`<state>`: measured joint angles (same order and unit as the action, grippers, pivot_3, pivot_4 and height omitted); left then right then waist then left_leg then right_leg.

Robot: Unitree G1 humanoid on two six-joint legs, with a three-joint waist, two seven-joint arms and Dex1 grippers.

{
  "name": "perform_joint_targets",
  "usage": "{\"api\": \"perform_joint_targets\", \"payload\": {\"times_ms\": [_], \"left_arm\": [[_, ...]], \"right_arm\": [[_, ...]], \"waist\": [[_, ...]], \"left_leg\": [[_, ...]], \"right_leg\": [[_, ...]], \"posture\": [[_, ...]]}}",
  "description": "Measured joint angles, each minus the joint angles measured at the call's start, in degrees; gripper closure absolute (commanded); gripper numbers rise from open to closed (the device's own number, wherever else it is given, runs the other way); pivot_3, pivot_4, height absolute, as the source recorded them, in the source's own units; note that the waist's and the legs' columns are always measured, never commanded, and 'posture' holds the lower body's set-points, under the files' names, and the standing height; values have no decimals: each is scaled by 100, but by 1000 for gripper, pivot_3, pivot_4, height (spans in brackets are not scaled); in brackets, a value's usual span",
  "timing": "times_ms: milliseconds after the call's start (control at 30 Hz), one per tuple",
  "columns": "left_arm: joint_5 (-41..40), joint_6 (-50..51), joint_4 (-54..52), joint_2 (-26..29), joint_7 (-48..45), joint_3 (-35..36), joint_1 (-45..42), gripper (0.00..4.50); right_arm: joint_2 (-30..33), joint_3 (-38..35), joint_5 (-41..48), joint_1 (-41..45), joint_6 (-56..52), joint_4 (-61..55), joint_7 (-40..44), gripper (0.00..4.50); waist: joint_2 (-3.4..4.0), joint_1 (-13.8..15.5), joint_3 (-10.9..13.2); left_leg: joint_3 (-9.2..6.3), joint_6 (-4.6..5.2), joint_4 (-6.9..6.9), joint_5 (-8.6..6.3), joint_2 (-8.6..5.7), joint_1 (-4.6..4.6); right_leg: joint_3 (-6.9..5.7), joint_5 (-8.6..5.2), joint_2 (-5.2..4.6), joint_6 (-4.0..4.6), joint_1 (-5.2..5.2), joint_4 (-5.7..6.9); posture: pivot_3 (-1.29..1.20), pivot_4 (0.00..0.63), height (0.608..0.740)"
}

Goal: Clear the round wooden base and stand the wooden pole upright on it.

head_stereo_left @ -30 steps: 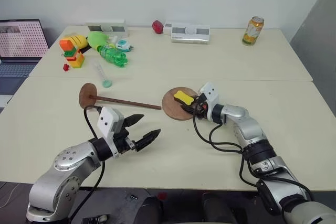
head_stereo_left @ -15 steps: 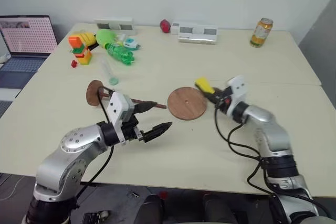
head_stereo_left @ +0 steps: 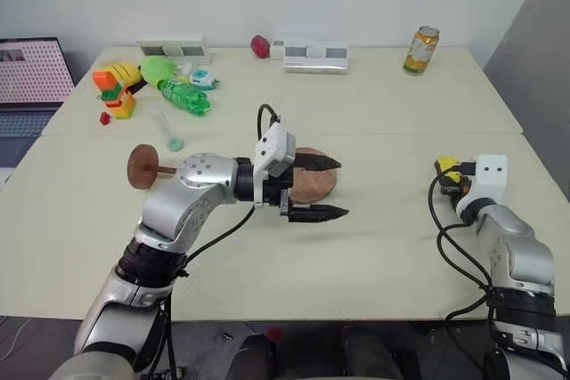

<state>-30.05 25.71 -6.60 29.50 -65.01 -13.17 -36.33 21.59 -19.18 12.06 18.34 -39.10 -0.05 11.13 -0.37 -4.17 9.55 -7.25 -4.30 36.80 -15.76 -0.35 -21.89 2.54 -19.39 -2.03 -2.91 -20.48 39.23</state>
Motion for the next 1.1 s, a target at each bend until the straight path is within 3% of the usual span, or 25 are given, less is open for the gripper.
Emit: {"api": "perform_joint_targets", "payload": {"times_ms": [333,500,567,667,833,967,1100], "left_arm": [[99,-4,22,62,-44,40,215,0],[-582,1173,-387,-10,1046,964,428,0],[-1544,2201,-928,-640,2585,2007,969,0],[-2471,2873,-1531,-1460,4429,2905,1949,0],[-3339,2595,-1563,-2532,6508,4068,2737,0],[-3924,2021,-1374,-2779,7083,4569,2699,0],[-4166,1725,-1075,-2782,7203,4629,2632,0]], "right_arm": [[322,-154,122,-603,-438,-984,11,85],[718,-83,394,-57,-465,-1850,390,37],[793,156,1098,303,-656,-2279,1106,37],[1083,893,1544,312,-690,-2469,2027,37],[1445,1660,1878,432,-549,-2488,3229,37],[1510,1879,2303,804,-557,-2612,3779,37],[1512,1909,2590,1067,-690,-2775,3880,37]], "waist": [[3,73,3],[9,-1,6],[6,-38,5],[-5,47,8],[-20,237,15],[-28,302,16],[-33,303,14]], "left_leg": [[-5,2,3,-1,-3,-8],[-12,3,4,-2,1,-3],[-31,14,6,-8,8,0],[-41,15,14,-9,4,-6],[-31,16,30,-9,-5,-4],[-28,2,30,-2,-12,-6],[-27,-4,24,1,-13,-6]], "right_leg": [[-3,0,-4,0,-3,-3],[-6,0,-2,-1,-2,4],[-20,-1,0,-2,15,-12],[-25,-1,-14,-2,21,-25],[-23,7,-27,-16,26,-24],[-23,9,-27,-18,27,-28],[-25,9,-24,-18,26,-33]], "posture": [[0,150,740],[0,150,740],[0,150,740],[0,150,740],[0,150,740],[0,150,740],[0,150,740]]}}
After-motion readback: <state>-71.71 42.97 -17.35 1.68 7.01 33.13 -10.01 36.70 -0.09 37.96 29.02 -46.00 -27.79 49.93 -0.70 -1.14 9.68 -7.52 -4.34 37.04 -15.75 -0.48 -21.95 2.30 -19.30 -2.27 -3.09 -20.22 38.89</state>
